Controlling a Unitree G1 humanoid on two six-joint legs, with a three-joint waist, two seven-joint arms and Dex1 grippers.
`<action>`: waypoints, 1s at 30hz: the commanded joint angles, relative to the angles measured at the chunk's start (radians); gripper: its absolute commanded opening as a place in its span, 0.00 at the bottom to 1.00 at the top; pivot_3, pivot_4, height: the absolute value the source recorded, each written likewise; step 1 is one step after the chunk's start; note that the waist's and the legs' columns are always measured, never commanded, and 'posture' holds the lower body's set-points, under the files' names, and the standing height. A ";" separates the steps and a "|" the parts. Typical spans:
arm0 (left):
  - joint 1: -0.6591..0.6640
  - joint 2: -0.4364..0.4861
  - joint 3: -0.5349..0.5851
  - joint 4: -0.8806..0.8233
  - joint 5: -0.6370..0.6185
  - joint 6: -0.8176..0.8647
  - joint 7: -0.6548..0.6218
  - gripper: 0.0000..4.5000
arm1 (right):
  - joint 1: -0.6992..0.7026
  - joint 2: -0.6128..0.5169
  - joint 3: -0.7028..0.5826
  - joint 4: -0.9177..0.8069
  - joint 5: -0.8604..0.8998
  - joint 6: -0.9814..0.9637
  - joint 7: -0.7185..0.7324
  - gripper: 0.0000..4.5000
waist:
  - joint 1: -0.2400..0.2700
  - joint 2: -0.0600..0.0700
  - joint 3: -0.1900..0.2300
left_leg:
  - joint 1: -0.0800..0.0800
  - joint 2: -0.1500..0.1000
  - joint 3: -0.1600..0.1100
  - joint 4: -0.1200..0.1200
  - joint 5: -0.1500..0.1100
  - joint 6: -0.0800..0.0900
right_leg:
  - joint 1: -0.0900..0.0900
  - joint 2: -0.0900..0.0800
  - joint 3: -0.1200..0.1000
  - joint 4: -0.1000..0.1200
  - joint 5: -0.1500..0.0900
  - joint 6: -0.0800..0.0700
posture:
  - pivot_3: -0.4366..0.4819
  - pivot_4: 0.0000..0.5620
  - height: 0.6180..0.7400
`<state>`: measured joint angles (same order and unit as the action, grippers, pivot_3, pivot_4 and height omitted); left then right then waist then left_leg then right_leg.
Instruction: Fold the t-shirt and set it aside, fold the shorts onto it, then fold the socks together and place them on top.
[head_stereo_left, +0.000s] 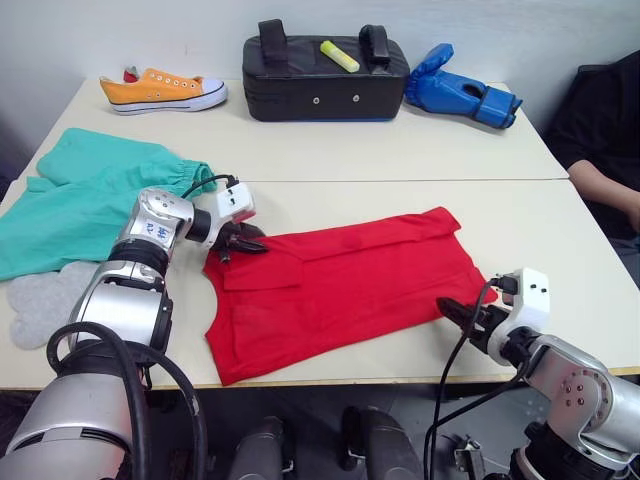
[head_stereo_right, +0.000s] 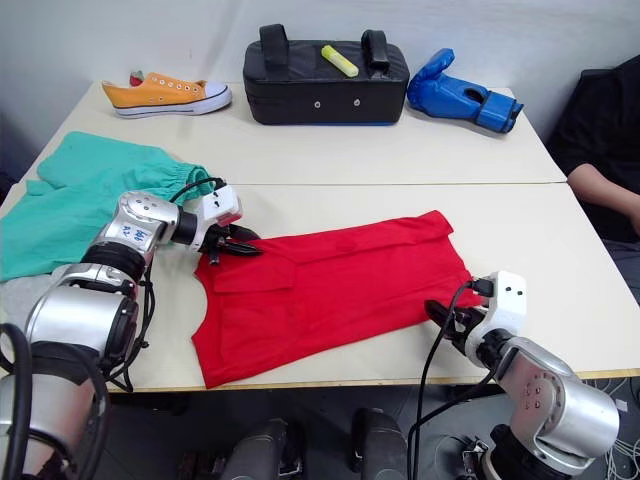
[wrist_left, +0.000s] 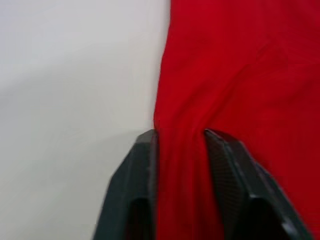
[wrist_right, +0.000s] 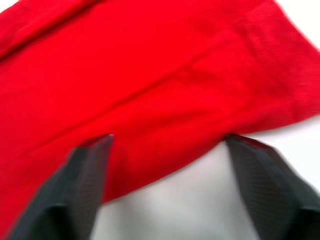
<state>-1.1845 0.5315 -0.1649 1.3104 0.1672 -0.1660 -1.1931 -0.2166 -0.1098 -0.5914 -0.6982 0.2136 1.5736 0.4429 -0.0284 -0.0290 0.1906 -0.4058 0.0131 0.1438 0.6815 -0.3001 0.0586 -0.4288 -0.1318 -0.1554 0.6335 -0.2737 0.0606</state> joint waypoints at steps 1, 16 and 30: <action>0.007 0.020 0.010 -0.002 0.011 -0.002 -0.001 0.07 | 0.012 -0.005 0.022 0.040 0.021 0.010 -0.019 0.46 | 0.000 0.000 0.000 | 0.000 0.000 0.000 0.000 0.000 0.000 | 0.000 0.000 0.000 0.000 0.000 0.000 | 0.48 0.27 1.00; 0.148 0.109 0.080 -0.129 -0.072 0.114 -0.163 0.00 | -0.181 -0.178 0.166 0.361 0.048 -0.211 -0.022 0.01 | -0.027 0.001 0.000 | 0.002 0.001 0.002 -0.001 0.000 -0.001 | 0.000 0.001 0.001 0.001 0.000 -0.001 | 0.48 0.27 1.00; 0.696 0.109 0.264 -1.078 -0.295 0.706 0.134 0.00 | -0.782 -0.314 0.494 1.469 -0.115 -0.854 0.049 0.01 | -0.048 0.005 0.002 | 0.004 0.001 0.003 -0.004 0.001 -0.003 | 0.000 0.001 0.004 0.005 -0.001 -0.002 | 0.48 0.27 1.00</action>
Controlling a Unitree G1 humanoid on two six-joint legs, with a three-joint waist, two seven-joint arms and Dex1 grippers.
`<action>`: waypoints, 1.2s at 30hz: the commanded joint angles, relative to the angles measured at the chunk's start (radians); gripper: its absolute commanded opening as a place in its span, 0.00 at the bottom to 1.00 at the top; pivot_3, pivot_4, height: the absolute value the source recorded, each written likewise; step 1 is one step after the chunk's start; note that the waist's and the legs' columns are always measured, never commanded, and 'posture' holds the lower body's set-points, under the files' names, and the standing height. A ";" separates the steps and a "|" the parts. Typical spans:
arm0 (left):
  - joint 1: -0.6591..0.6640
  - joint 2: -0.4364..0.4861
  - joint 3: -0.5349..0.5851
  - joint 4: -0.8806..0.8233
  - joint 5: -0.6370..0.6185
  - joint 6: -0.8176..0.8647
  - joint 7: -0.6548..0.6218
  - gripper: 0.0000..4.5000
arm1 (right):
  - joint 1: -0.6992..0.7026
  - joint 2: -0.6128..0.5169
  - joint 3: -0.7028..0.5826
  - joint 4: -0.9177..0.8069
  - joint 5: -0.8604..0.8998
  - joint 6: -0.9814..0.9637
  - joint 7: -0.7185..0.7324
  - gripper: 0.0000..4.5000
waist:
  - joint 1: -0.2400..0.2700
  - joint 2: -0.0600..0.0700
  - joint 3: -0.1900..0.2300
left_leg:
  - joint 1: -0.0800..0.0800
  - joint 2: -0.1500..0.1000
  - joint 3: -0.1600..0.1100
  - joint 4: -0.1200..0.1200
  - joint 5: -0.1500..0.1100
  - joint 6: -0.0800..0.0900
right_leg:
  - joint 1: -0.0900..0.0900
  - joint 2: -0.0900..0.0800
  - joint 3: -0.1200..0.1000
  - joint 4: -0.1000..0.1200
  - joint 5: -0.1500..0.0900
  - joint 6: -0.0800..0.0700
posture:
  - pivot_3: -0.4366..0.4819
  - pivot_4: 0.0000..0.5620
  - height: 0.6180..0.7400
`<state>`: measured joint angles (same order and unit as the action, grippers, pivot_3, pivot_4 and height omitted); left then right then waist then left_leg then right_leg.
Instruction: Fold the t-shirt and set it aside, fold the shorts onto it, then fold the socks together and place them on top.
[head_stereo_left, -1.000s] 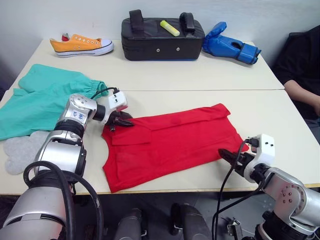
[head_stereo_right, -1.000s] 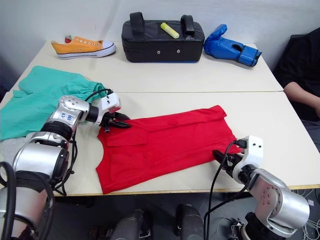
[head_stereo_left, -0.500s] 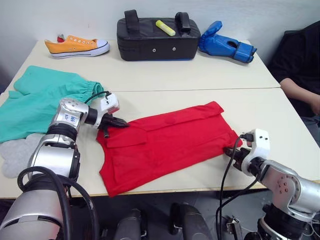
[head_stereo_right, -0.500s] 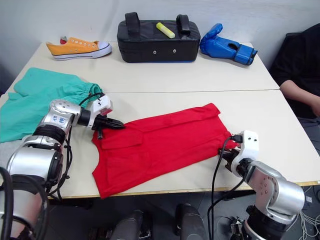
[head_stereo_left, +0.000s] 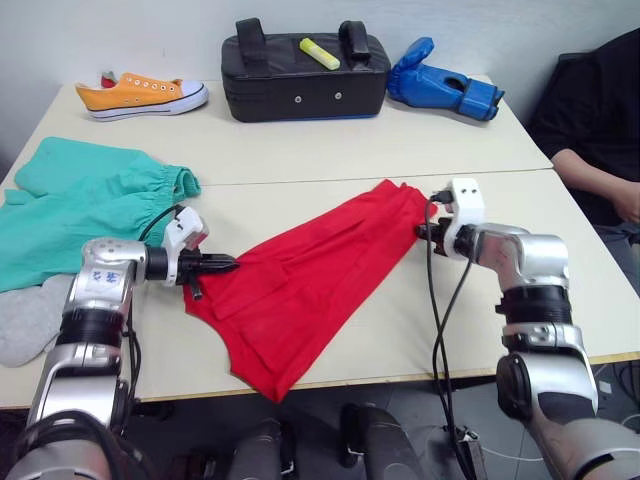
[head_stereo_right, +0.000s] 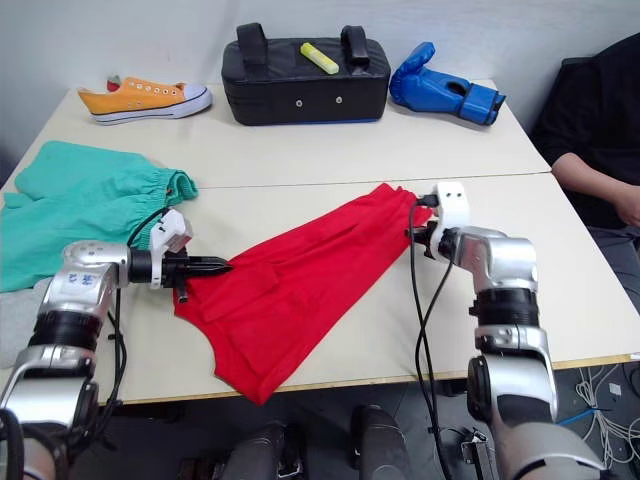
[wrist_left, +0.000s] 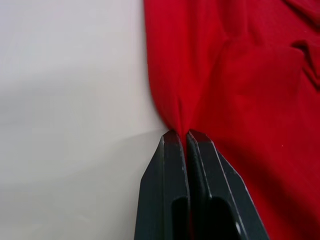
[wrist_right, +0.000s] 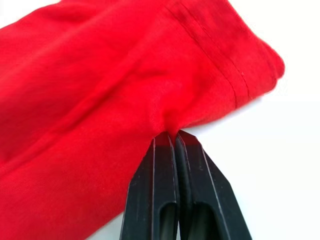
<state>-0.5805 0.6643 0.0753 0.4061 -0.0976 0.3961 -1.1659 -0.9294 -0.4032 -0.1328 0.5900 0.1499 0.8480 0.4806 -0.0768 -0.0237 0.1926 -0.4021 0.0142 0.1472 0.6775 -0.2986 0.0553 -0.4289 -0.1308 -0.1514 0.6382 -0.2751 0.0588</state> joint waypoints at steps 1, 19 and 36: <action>0.126 -0.040 0.044 -0.244 -0.041 0.194 0.160 0.00 | -0.101 -0.023 0.048 0.246 -0.063 -0.170 0.017 0.01 | 0.000 0.000 0.000 | 0.000 0.000 0.000 0.000 0.000 0.000 | 0.001 0.000 0.000 0.000 0.000 0.000 | 0.48 0.27 1.00; 0.510 -0.338 0.136 -0.958 -0.185 0.625 0.691 0.00 | -0.326 0.008 0.078 0.682 -0.155 -0.493 0.007 0.01 | 0.024 0.001 0.000 | 0.003 0.000 0.000 0.001 0.001 -0.002 | 0.003 0.000 0.002 -0.002 0.000 0.000 | 0.48 0.27 1.00; 0.309 0.020 0.215 -0.651 -0.458 0.606 0.320 0.72 | -0.175 -0.105 0.060 0.218 -0.077 -0.227 0.199 0.60 | 0.035 0.008 0.004 | 0.000 0.000 -0.003 -0.005 0.003 -0.004 | -0.001 0.000 -0.001 -0.003 0.000 -0.001 | 0.48 0.27 1.00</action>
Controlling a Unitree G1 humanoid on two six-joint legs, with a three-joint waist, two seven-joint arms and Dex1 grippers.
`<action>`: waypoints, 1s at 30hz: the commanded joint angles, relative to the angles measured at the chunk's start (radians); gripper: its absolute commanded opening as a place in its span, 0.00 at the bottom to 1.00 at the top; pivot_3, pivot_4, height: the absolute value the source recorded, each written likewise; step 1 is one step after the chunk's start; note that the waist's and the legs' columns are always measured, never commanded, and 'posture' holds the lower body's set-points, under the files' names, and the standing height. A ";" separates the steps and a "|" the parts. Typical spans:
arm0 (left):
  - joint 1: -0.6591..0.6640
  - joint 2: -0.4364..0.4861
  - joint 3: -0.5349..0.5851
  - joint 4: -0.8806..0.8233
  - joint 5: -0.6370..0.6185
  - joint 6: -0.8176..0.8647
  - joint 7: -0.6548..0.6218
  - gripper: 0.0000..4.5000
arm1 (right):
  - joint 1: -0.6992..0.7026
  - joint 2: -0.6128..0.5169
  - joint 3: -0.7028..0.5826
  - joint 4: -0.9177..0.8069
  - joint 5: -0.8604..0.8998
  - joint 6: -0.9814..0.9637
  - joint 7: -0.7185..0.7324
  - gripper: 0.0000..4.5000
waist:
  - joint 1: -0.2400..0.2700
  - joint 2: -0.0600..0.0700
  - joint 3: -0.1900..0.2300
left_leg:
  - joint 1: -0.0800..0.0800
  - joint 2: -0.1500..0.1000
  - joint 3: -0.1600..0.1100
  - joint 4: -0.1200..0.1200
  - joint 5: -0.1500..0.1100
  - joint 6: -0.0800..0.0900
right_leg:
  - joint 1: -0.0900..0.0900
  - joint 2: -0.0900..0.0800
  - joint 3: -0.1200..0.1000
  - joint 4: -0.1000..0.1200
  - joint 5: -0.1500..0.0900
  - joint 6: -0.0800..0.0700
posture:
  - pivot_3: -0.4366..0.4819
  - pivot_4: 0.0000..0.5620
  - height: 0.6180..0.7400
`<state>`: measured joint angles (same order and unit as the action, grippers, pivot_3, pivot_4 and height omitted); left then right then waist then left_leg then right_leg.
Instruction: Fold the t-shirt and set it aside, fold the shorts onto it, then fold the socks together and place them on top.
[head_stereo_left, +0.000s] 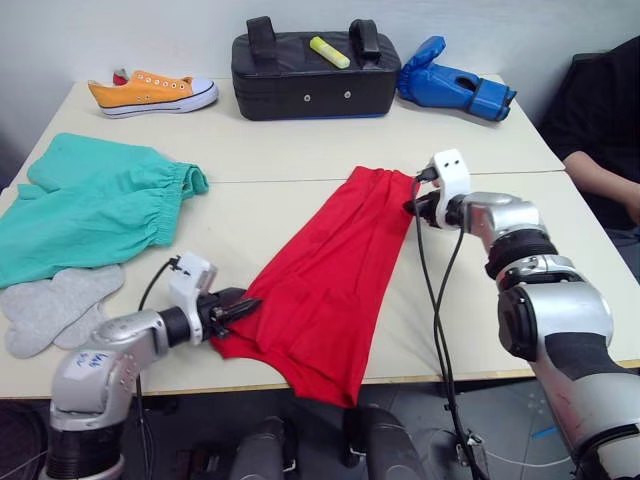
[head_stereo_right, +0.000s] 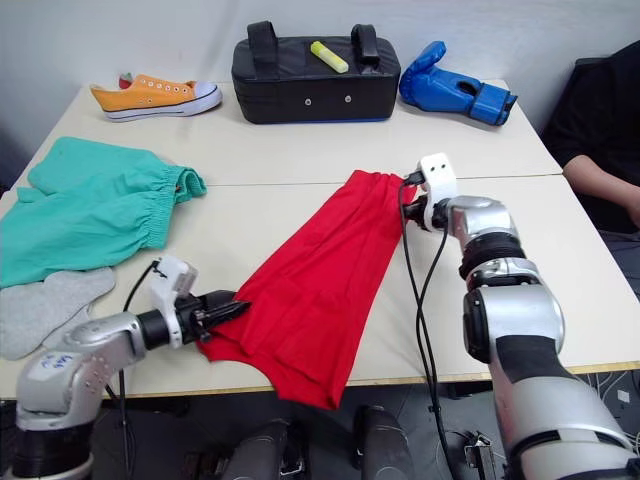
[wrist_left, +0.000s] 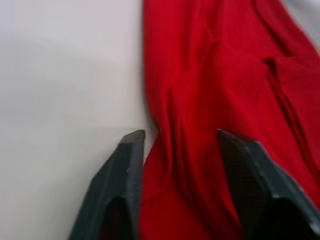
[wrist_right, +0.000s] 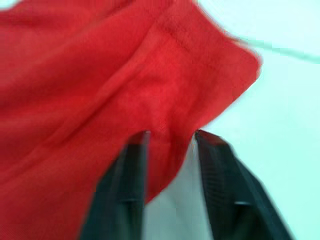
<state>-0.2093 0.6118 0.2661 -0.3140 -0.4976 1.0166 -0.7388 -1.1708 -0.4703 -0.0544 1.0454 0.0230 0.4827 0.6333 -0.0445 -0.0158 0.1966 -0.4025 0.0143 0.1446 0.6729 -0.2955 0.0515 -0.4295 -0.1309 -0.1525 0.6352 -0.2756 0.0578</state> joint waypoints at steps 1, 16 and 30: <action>-0.086 0.102 0.013 0.107 -0.063 -0.029 -0.142 0.80 | 0.117 -0.050 -0.023 -0.357 0.073 0.213 0.058 0.69 | 0.008 0.000 0.000 | 0.000 0.000 0.000 -0.001 0.000 0.000 | 0.000 0.000 0.000 0.000 0.000 0.000 | 0.48 0.27 1.00; -0.875 -0.035 -0.359 1.175 0.266 -0.499 -0.365 1.00 | 0.828 -0.086 -0.205 -1.645 0.556 1.128 0.086 1.00 | 0.047 0.003 0.002 | -0.003 -0.002 0.000 -0.006 0.000 0.002 | 0.000 0.001 -0.005 -0.008 0.001 0.002 | 0.48 0.27 1.00; -1.102 -0.302 -0.327 1.623 0.446 -0.773 -0.144 1.00 | 0.962 0.080 -0.154 -1.687 0.640 1.132 -0.084 1.00 | 0.032 -0.006 -0.002 | -0.001 -0.002 0.000 -0.006 0.000 0.003 | 0.001 0.001 -0.004 -0.009 0.003 0.004 | 0.48 0.27 1.00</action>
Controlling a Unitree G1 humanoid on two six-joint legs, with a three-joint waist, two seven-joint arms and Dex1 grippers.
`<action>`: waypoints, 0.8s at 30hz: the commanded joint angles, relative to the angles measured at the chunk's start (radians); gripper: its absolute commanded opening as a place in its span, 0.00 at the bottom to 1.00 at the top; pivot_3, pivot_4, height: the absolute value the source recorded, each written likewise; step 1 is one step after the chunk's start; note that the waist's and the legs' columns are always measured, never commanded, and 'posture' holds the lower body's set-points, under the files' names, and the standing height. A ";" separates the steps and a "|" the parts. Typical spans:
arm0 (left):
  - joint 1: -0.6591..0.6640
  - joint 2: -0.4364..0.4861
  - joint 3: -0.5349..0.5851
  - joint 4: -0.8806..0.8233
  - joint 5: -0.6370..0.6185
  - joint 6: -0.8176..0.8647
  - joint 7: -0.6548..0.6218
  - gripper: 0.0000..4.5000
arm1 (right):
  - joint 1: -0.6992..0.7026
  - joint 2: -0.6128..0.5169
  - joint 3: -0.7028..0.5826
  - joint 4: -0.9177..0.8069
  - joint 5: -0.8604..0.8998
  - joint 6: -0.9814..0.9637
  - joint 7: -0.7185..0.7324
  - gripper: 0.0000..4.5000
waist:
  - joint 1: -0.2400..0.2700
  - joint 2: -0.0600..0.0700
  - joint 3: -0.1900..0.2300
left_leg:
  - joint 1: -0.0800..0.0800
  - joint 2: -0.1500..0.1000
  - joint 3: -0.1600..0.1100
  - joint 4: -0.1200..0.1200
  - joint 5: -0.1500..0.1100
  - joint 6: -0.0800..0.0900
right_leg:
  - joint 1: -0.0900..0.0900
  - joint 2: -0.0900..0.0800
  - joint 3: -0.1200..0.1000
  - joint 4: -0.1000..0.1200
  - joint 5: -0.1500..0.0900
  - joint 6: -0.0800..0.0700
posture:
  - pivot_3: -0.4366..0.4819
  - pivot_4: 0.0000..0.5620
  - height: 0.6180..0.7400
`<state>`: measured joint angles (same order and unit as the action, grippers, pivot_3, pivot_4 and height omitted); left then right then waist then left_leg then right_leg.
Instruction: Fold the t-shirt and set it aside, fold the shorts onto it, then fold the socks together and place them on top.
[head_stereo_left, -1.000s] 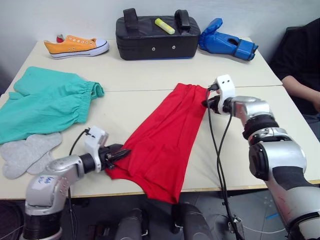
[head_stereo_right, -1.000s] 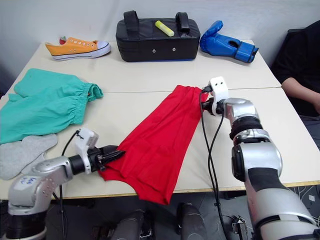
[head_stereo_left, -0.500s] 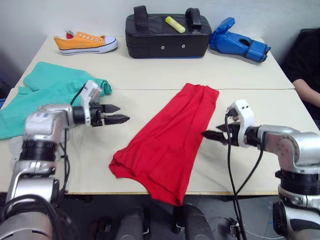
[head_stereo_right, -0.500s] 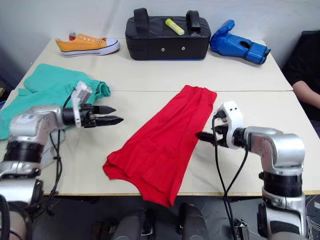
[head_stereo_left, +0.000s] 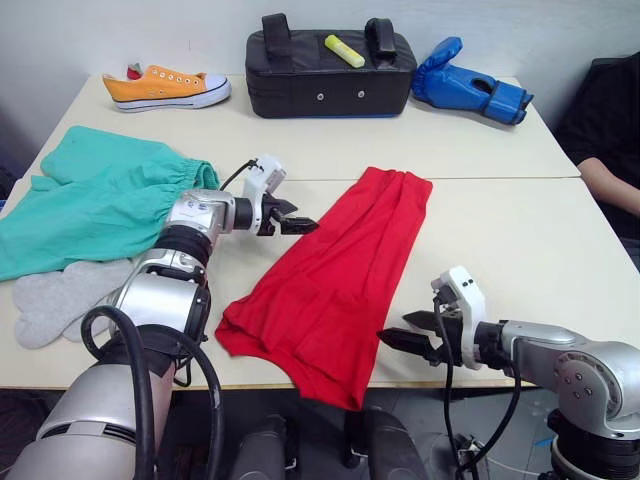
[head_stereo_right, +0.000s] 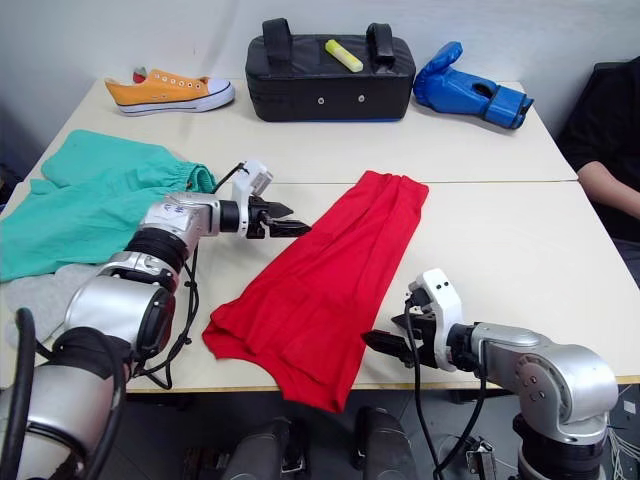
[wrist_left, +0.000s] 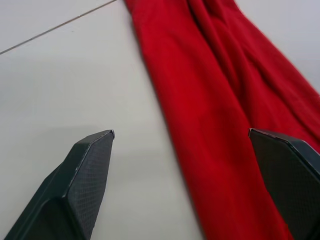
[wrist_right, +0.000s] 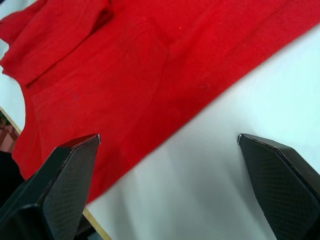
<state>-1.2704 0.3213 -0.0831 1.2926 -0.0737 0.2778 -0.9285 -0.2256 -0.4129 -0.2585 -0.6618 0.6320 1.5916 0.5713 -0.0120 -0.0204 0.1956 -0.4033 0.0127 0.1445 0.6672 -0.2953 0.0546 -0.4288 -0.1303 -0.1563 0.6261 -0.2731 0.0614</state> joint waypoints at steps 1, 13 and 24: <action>-0.041 -0.020 0.026 0.023 0.030 -0.038 0.062 1.00 | 0.010 0.034 0.053 0.029 0.032 0.023 -0.029 1.00 | -0.003 -0.002 -0.001 | 0.000 0.000 0.000 0.000 0.000 0.000 | 0.000 0.000 0.000 0.000 0.000 -0.001 | 0.48 0.27 1.00; -0.027 -0.087 0.030 0.044 0.113 -0.035 0.085 0.58 | -0.024 0.095 0.091 0.110 -0.003 0.001 -0.100 0.85 | -0.016 -0.008 -0.005 | 0.001 0.000 -0.001 0.000 0.000 0.000 | 0.000 0.000 0.000 0.001 0.001 -0.001 | 0.48 0.27 1.00; -0.015 -0.090 0.050 0.045 0.134 -0.042 0.079 0.00 | -0.031 0.111 0.091 0.152 -0.015 -0.027 -0.145 0.00 | -0.016 -0.008 -0.005 | 0.001 0.000 0.000 0.000 0.000 0.000 | 0.000 0.000 0.000 0.001 0.001 -0.001 | 0.48 0.27 1.00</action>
<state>-1.2829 0.2377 -0.0401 1.3445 0.0514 0.2435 -0.8434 -0.2825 -0.3122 -0.2033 -0.5344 0.6063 1.5429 0.4310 -0.0276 -0.0282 0.1906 -0.4023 0.0130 0.1441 0.6667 -0.2952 0.0543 -0.4287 -0.1306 -0.1566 0.6273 -0.2725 0.0604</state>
